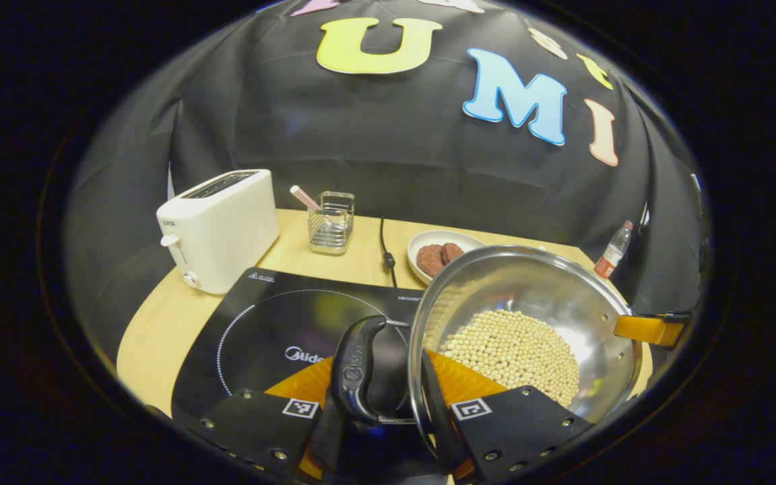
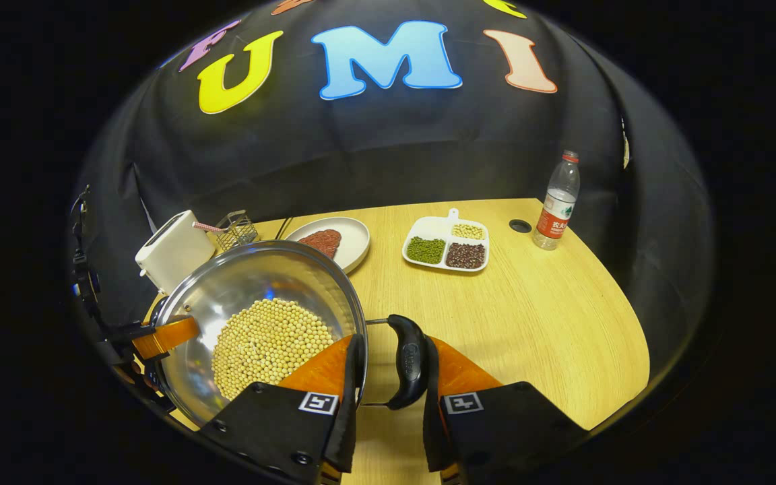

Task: First push the handle of the pot to place it horizontally, then grasp the pot with both hands and set it on the induction cooktop.

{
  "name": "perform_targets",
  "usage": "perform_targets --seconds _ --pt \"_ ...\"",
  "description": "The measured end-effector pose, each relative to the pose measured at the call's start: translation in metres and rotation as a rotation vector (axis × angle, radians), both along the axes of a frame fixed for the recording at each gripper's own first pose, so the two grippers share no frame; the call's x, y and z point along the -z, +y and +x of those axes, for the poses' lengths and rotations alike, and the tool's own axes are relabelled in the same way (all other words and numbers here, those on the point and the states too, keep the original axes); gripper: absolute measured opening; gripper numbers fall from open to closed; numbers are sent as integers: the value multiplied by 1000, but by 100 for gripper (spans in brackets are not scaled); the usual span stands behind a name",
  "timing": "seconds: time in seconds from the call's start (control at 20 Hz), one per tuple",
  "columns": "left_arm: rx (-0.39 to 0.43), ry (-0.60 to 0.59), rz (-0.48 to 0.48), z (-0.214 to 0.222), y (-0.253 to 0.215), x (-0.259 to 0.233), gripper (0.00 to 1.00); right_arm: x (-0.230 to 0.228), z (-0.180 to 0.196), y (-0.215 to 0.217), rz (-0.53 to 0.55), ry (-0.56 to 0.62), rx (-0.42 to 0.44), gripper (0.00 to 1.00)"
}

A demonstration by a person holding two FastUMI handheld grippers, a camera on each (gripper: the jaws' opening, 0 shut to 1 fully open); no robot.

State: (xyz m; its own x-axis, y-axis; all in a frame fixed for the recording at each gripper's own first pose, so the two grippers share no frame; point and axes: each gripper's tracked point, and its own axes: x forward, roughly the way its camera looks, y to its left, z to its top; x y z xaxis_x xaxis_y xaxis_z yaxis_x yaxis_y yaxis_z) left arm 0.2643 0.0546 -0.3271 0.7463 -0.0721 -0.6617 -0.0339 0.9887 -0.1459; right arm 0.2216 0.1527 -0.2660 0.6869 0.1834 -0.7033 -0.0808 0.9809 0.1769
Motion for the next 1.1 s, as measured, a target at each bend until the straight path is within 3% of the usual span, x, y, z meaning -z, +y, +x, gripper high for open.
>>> perform_targets --seconds 0.2,0.25,0.55,0.6,0.85,1.1 --pt "-8 0 -1 -3 26 -2 56 -4 -2 23 -3 0 -3 43" --pt "-9 0 -1 -2 33 -1 56 -4 -2 30 -2 1 -4 39" --pt "-23 9 -2 -5 74 4 56 -7 -4 69 -1 7 -18 43" --pt "-25 11 -1 -6 81 4 59 -7 -4 76 -2 8 -21 39" --pt "-40 2 7 -2 115 5 56 -9 -2 110 12 9 -28 43" --pt "-41 4 23 0 151 5 56 -9 2 140 27 11 -30 39"
